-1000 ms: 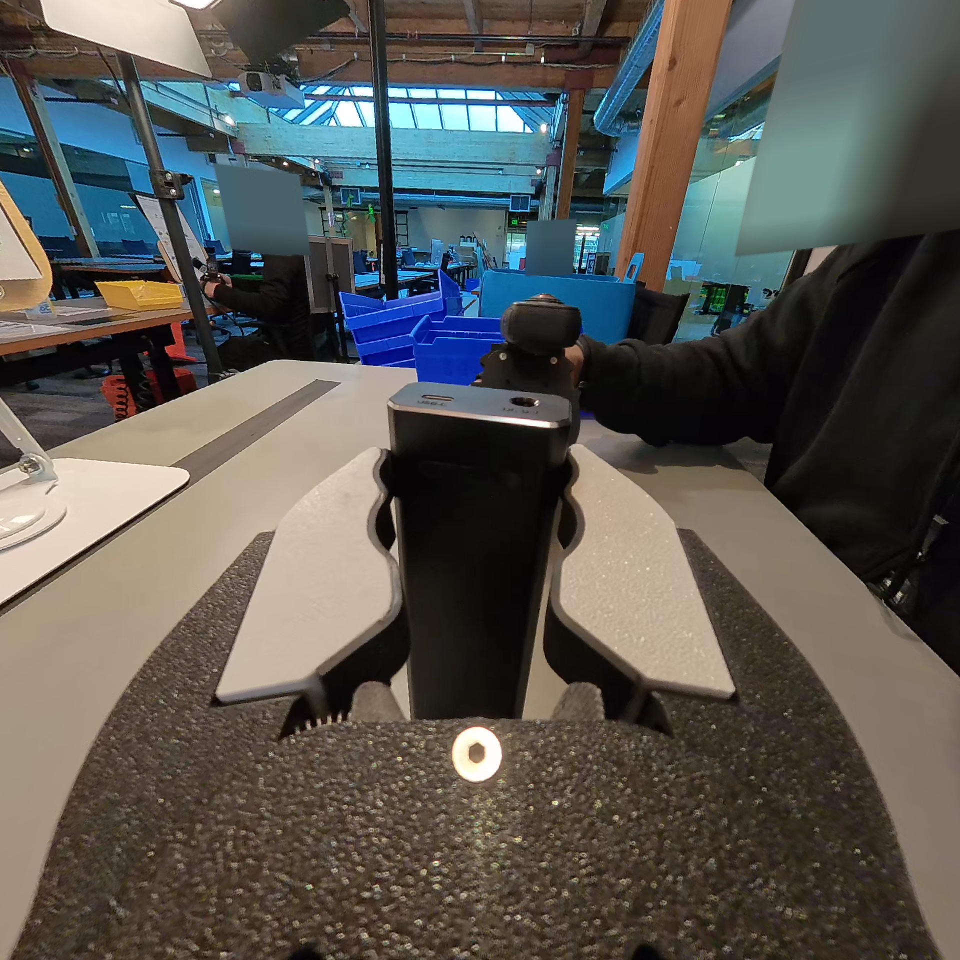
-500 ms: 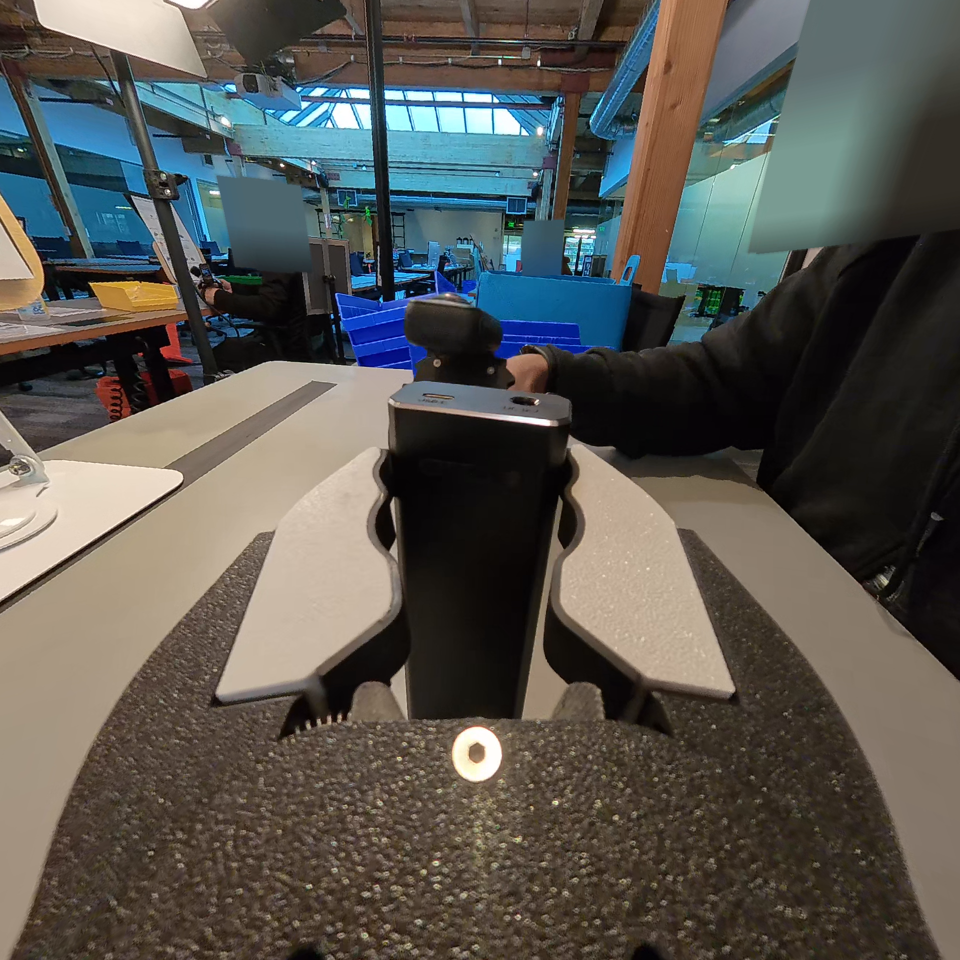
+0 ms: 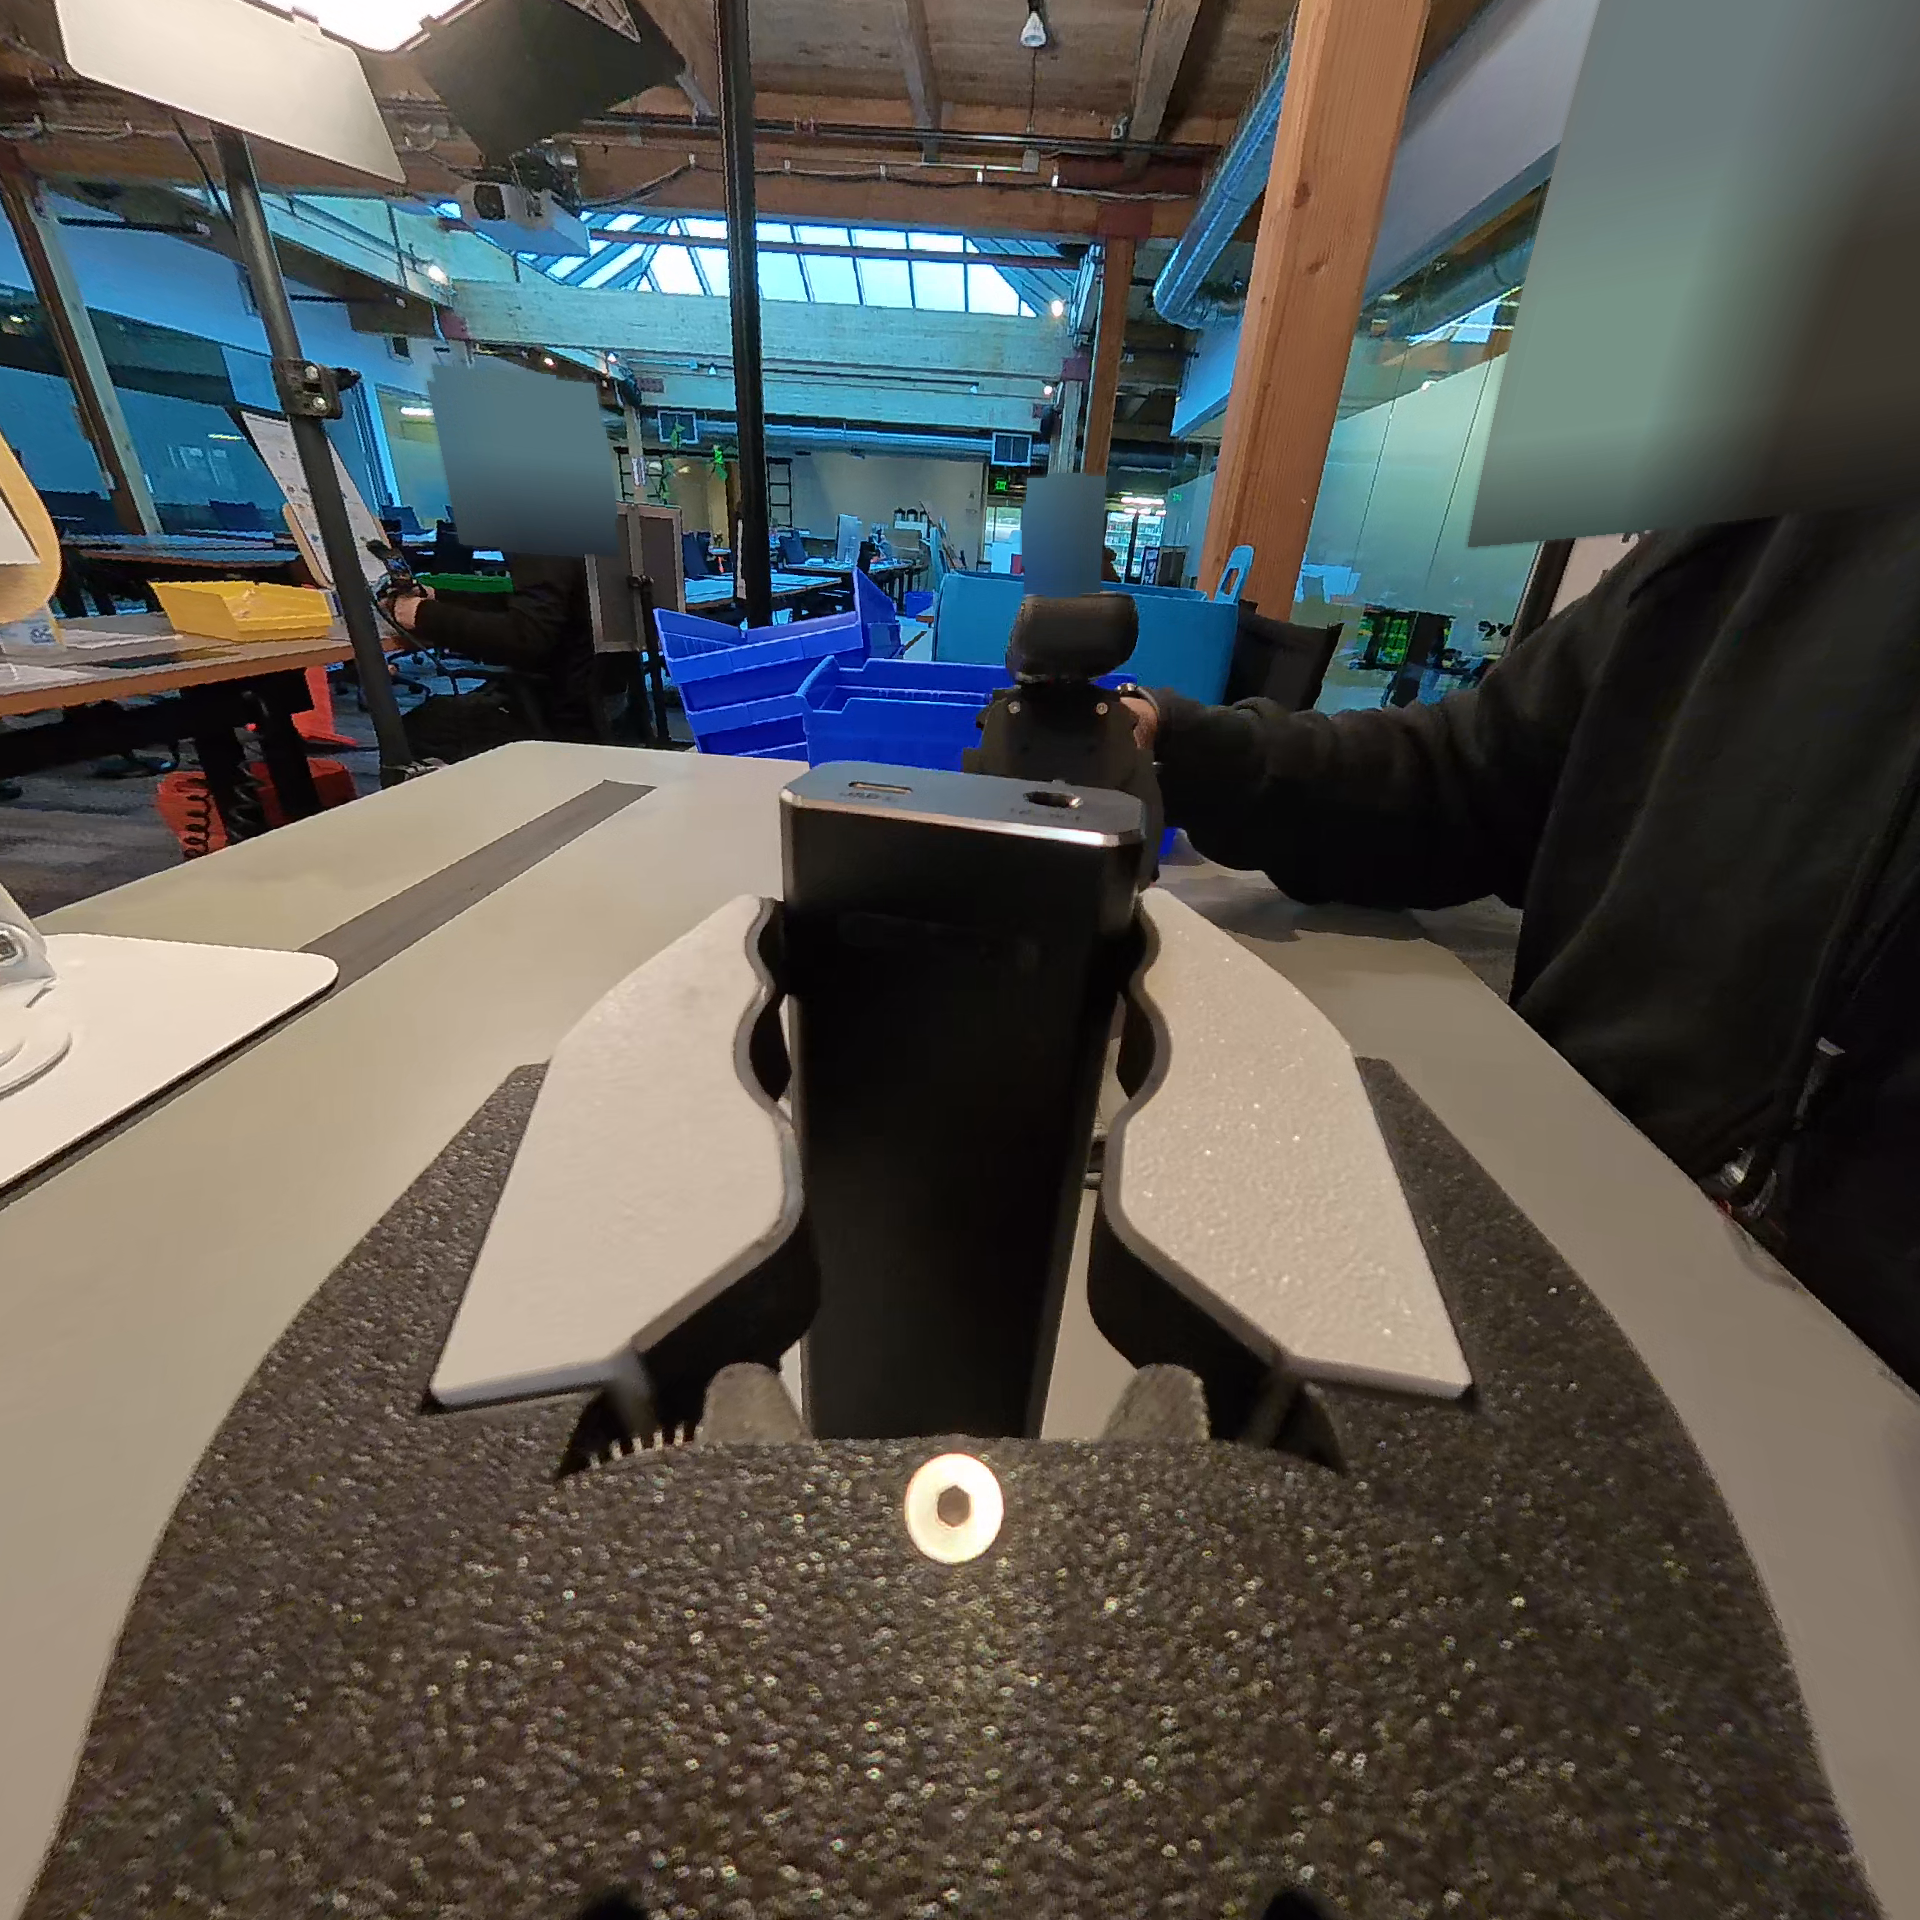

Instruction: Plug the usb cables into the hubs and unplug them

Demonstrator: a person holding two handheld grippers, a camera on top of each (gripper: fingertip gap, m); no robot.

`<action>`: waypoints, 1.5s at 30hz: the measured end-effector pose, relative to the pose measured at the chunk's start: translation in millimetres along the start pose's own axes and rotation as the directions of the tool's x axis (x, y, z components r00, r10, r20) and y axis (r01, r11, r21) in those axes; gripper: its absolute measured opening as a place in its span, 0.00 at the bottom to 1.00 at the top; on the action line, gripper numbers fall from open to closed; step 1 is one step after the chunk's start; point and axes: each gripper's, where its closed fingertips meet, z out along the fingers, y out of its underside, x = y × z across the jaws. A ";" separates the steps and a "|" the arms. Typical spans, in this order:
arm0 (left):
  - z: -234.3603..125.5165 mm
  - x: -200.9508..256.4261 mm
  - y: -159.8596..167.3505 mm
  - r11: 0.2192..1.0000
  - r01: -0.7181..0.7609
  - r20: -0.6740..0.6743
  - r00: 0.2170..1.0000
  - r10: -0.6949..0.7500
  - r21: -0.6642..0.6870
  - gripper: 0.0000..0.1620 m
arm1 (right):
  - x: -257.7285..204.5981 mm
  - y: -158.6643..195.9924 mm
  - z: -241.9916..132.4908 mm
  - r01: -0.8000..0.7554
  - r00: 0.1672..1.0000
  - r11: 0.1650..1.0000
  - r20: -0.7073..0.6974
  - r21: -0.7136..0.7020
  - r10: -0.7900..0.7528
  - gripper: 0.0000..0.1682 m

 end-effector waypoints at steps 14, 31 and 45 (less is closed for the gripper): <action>-1.1 0.4 1.2 1.000 0.029 -0.008 1.000 -0.029 -0.003 0.39 | 75.8 -47.6 7.3 -0.485 0.833 0.848 -0.184 0.213 0.522 0.22; -4.7 -2.3 -6.0 1.000 0.030 0.009 1.000 -0.030 0.006 0.40 | 89.8 -73.1 45.5 -0.579 0.748 0.806 -0.313 0.122 0.585 0.29; -16.3 -3.6 -23.7 1.000 -0.019 0.047 0.999 0.018 0.018 0.39 | 90.1 -70.7 57.5 -0.479 0.807 0.875 -0.357 0.071 0.471 0.07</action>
